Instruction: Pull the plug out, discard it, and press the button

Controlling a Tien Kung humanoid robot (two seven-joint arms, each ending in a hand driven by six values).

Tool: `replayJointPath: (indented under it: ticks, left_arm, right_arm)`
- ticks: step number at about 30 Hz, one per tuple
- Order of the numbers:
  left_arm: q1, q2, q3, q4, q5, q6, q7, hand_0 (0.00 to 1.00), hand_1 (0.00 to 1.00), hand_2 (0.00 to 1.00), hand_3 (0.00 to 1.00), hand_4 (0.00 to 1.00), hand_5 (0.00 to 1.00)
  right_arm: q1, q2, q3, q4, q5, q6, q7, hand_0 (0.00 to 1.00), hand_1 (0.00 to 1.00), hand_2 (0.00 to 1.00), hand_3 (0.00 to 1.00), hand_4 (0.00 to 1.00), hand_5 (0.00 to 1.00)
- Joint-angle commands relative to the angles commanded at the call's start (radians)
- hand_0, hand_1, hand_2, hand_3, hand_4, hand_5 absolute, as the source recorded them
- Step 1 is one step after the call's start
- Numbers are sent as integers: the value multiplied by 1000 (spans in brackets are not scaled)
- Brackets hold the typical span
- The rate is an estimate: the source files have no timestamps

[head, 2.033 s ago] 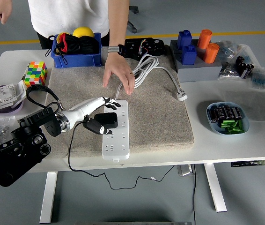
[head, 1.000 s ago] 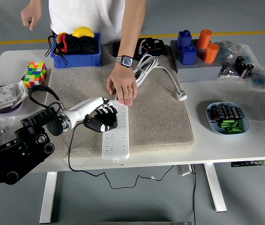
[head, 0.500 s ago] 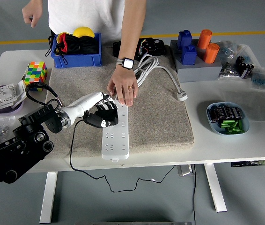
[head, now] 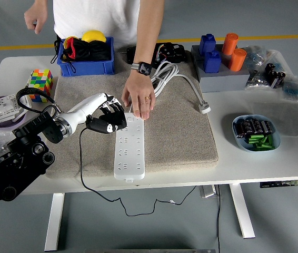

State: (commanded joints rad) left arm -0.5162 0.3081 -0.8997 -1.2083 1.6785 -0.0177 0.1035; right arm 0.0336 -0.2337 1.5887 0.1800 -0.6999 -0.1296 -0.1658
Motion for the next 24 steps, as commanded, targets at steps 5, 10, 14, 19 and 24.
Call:
replayJointPath:
  ticks: [5, 10, 14, 19, 24]
  left_arm:
    - [1, -6, -34, 52, 29, 14, -11, 597, 401, 362, 551, 688, 2]
    - [4, -11, -37, 93, 35, 11, -10, 618, 500, 461, 594, 688, 2]
    - [5, -17, -40, 117, 40, 13, -9, 618, 500, 461, 594, 688, 2]
    - [6, -17, -49, 127, 19, 0, 1, 660, 608, 588, 667, 738, 2]
    - [3, -19, -55, 128, 25, -15, 13, 822, 874, 849, 868, 801, 2]
  right_arm:
    - [1, 3, 6, 0, 0, -1, 2, 740, 659, 639, 609, 662, 473]
    - [2, 4, 9, 0, -1, -1, 2, 740, 659, 639, 609, 662, 473]
    - [2, 4, 10, 0, -2, -1, 1, 740, 659, 639, 609, 662, 473]
    - [2, 4, 10, 0, -2, -1, 1, 740, 659, 639, 609, 662, 473]
    - [2, 4, 12, 0, -4, -2, -1, 740, 658, 639, 610, 662, 473]
